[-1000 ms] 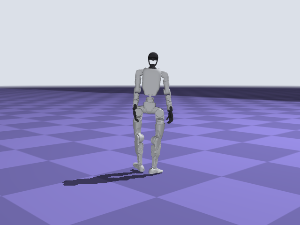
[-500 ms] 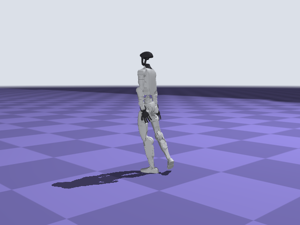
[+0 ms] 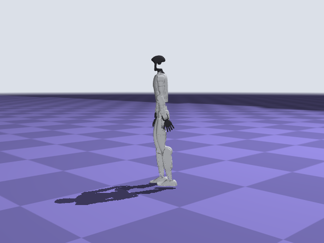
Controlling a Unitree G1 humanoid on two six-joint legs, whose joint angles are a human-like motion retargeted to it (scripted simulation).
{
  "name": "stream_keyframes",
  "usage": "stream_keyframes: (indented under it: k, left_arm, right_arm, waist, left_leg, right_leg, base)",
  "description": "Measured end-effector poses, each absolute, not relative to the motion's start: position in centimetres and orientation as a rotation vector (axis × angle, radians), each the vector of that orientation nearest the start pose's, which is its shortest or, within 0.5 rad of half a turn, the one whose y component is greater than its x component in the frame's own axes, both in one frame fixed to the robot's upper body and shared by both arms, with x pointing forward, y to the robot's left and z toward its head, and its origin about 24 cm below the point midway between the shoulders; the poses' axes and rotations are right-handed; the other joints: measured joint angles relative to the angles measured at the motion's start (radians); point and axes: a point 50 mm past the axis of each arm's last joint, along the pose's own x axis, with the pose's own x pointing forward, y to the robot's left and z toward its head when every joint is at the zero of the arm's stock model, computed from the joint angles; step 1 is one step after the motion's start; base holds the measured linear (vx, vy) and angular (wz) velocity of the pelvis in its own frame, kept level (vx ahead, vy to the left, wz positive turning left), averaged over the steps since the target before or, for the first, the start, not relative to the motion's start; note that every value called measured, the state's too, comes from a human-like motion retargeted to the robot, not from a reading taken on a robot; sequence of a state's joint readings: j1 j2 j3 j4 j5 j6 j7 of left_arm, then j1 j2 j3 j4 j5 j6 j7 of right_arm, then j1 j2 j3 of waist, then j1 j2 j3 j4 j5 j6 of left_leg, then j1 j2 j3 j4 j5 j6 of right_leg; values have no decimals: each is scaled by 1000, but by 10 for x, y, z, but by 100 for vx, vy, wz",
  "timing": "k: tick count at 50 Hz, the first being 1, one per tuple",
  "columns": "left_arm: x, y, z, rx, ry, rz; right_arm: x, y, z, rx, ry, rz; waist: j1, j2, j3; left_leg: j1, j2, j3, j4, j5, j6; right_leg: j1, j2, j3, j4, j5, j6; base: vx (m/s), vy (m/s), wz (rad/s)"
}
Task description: In place motions
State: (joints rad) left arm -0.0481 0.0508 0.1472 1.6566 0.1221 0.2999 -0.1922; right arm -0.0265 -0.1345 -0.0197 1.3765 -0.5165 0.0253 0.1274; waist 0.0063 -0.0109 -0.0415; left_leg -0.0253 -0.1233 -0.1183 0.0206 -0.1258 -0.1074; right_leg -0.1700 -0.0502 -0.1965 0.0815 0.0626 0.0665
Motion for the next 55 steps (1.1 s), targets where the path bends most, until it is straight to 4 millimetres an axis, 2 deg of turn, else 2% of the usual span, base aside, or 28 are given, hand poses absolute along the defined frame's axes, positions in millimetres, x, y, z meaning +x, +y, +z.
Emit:
stream_keyframes:
  k: [3,7,16,23,32,35,38,42,45,47,50,53,55]
  left_arm:
    - [-20,153,-175,-182,1900,-105]
    - [-19,149,-176,-165,1878,-160]
    - [-19,150,-177,-110,1866,-212]
    - [-20,152,-177,-128,1860,-194]
    - [-28,151,-176,-147,1888,-174]
    - [-28,148,-176,-154,1893,-181]
    - [-29,145,-176,-148,1888,-202]
    - [-28,143,-177,-138,1866,-233]
    - [-20,146,-179,-113,1827,-264]
    - [-9,150,-180,-76,1789,-278]
    - [14,155,-180,-18,1719,-289]
    - [33,152,-180,5,1657,-301]
    - [35,148,-180,1,1638,-306]
  right_arm:
    - [54,-201,-176,-443,1434,349]
    - [37,-206,-177,-455,1498,345]
    - [-1,-216,-176,-346,1659,232]
    - [-10,-220,-174,-297,1698,160]
    - [0,-216,-176,-326,1664,198]
    - [7,-214,-176,-321,1641,203]
    - [11,-214,-177,-319,1624,201]
    - [19,-218,-176,-334,1613,198]
    - [33,-219,-175,-316,1588,161]
    - [48,-219,-173,-287,1547,123]
    - [67,-223,-170,-248,1484,78]
    - [72,-229,-168,-249,1463,56]
    - [66,-235,-168,-270,1480,51]
  waist:
    - [21,5,-9]
    - [-12,18,-28]
    - [-10,37,-46]
    - [-8,49,-49]
    - [-13,36,-53]
    - [-15,30,-55]
    - [-24,37,-58]
    - [4,70,-55]
    - [8,84,-37]
    - [2,88,-17]
    - [32,87,32]
    - [80,87,56]
    - [130,76,58]
  left_leg:
    - [1,15,-7,8,-3,-5]
    - [-6,24,-59,25,-3,-6]
    - [2,44,-101,39,-5,-17]
    - [-6,60,-112,53,-5,-27]
    - [-48,59,-75,95,28,-14]
    - [-64,73,63,104,48,-11]
    - [-60,82,200,96,50,21]
    - [-77,93,133,98,50,-33]
    - [-113,105,151,124,67,-47]
    - [-152,84,112,143,99,-51]
    - [-180,66,69,131,176,-96]
    - [-189,41,-31,74,236,-149]
    - [-180,15,-106,32,221,-154]
  right_leg:
    - [7,-2,-13,9,-18,3]
    - [46,4,-84,-11,-49,-22]
    - [102,27,-147,-44,-66,-45]
    - [119,43,-167,-51,-81,-59]
    - [113,36,-168,-44,-100,-65]
    - [104,29,-179,-48,-95,-71]
    - [99,25,-198,-52,-88,-76]
    - [80,47,-179,-49,-72,-86]
    - [68,42,-182,-48,-59,-92]
    - [63,33,-221,-59,-52,-99]
    - [74,17,-295,-80,-44,-106]
    - [97,3,-400,-110,-43,-100]
    - [119,-18,-458,-128,-42,-87]
  base:
    - [22,-13,31]
    - [21,-11,79]
    - [15,-9,34]
    - [7,-8,17]
    - [2,-7,10]
    - [0,0,7]
    - [-2,3,26]
    - [-5,5,-27]
    - [-17,8,11]
    - [-33,8,89]
    - [-44,6,125]
    - [-45,4,174]
    - [-37,3,168]
